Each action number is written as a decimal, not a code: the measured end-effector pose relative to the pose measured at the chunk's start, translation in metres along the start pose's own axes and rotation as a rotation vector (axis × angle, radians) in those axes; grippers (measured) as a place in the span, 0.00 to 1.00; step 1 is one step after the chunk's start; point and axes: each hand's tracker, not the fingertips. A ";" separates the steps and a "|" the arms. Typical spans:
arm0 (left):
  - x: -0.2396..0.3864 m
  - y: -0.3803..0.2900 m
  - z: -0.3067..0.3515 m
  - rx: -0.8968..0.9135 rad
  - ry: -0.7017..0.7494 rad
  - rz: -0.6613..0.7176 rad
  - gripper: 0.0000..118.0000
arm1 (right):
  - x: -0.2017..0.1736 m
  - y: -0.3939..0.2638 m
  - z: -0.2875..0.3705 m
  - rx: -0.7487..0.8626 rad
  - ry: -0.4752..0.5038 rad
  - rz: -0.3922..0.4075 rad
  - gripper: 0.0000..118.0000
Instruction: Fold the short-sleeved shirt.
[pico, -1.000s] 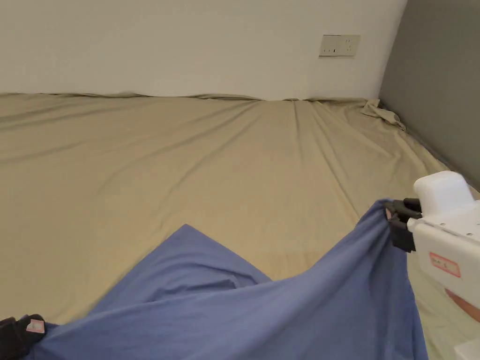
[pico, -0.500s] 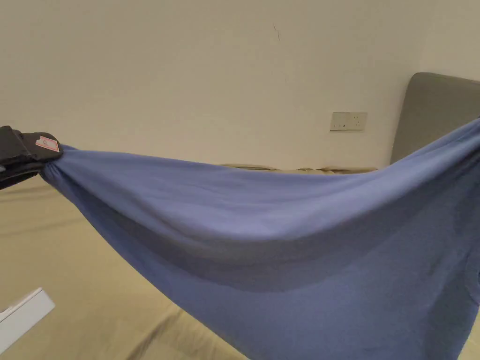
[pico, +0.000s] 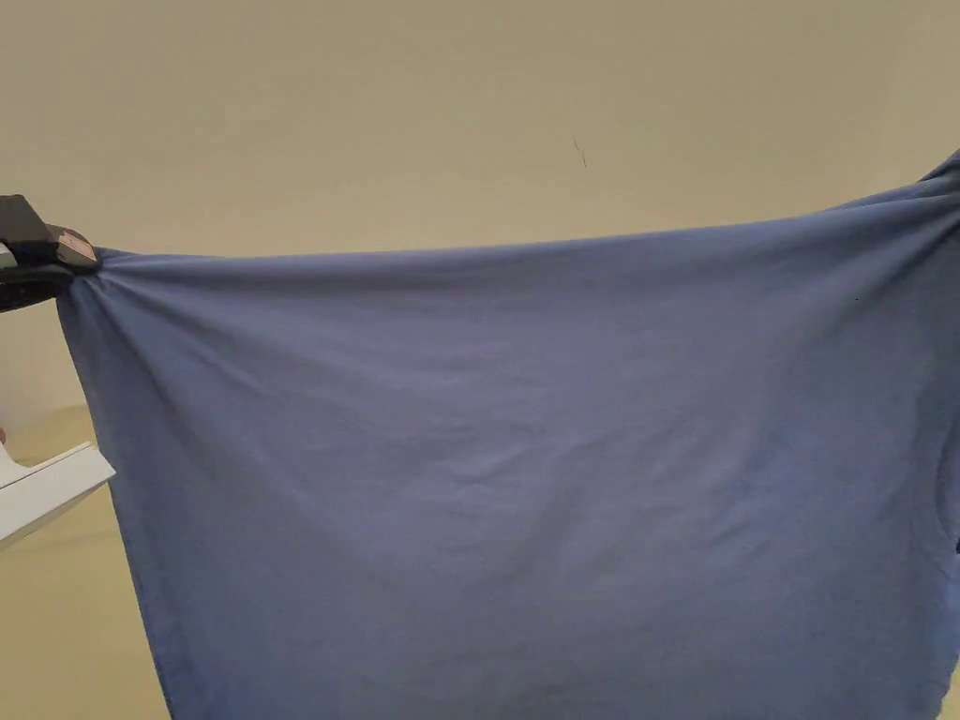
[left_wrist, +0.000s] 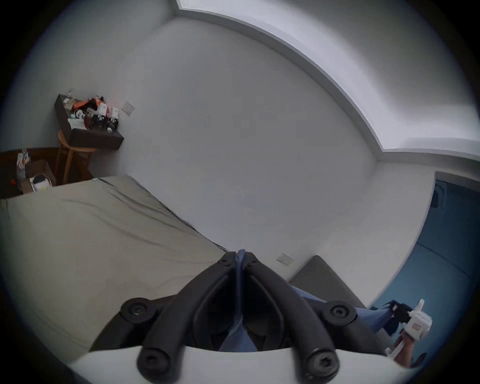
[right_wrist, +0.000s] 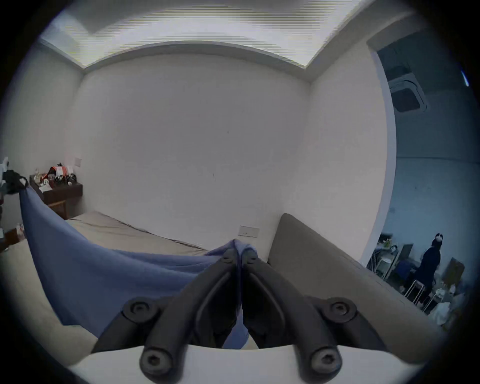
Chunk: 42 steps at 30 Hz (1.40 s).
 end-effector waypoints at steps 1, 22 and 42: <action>0.000 0.002 -0.004 -0.005 0.003 0.001 0.01 | -0.004 0.003 -0.005 -0.009 -0.018 0.041 0.03; -0.056 -0.094 -0.111 -0.302 0.197 -0.219 0.01 | -0.060 -0.116 -0.142 -0.387 0.108 0.127 0.04; -0.162 -0.251 0.033 -0.708 0.080 0.017 0.01 | -0.070 -0.358 0.041 -0.483 0.256 0.243 0.03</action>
